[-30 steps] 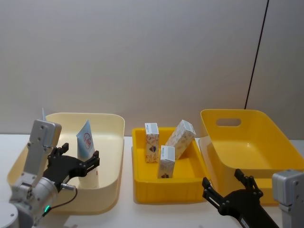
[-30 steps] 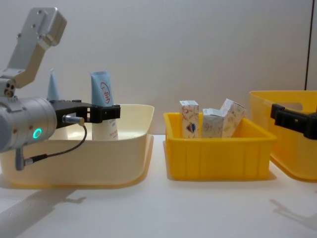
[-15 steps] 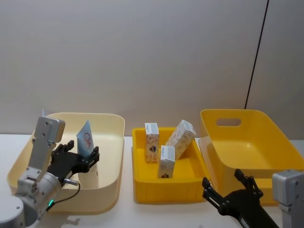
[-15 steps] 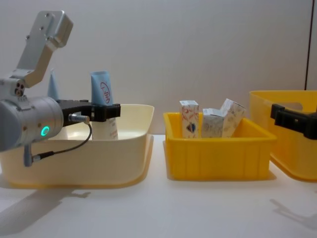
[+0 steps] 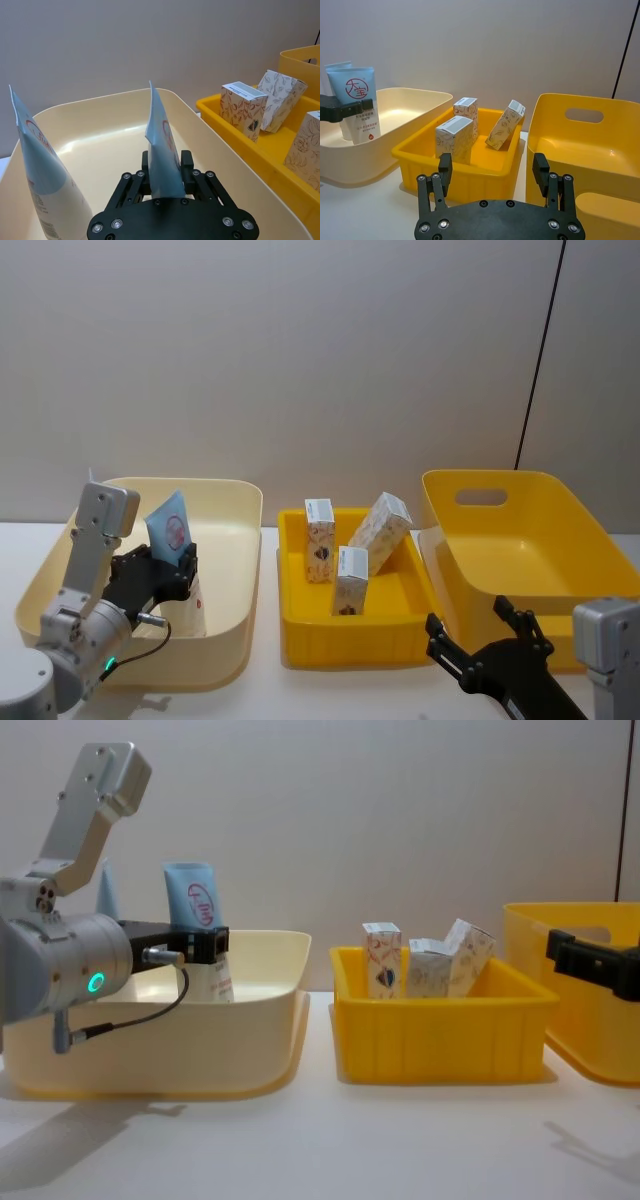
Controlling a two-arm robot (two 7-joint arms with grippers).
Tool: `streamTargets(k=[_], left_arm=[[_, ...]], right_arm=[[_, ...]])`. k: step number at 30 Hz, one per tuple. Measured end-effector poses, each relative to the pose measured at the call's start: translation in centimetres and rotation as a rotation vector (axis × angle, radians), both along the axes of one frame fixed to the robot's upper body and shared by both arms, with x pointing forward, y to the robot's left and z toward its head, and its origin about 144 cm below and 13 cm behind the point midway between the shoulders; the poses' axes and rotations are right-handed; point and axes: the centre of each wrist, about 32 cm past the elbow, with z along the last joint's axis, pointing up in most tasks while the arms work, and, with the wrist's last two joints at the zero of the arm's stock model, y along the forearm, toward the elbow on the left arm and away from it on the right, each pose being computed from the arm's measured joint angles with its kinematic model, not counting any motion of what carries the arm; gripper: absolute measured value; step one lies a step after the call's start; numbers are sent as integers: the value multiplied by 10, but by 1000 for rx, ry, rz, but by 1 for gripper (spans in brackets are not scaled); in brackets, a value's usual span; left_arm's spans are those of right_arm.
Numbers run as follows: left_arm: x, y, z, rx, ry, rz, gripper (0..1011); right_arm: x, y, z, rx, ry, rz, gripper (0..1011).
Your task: Bimanual collaborative sorting of washing and personal care products
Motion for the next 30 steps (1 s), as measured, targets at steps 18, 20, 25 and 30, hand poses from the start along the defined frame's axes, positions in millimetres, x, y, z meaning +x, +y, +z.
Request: streamTargets(k=[18,20,25,30], left_arm=[[-1,8,4,-31,-87,-21,257],[-1,10,6,-38,-105,-29,257],[-1,16,13,-64,-163,-68,257],[0,19,21,-91,-208,-121,257]], right_arm=[[0,0,0,0,0,0,1001],[0,0,0,0,0,0,1001],[0,0,0,0,0,0,1001],[0,0,0,0,0,0,1001]])
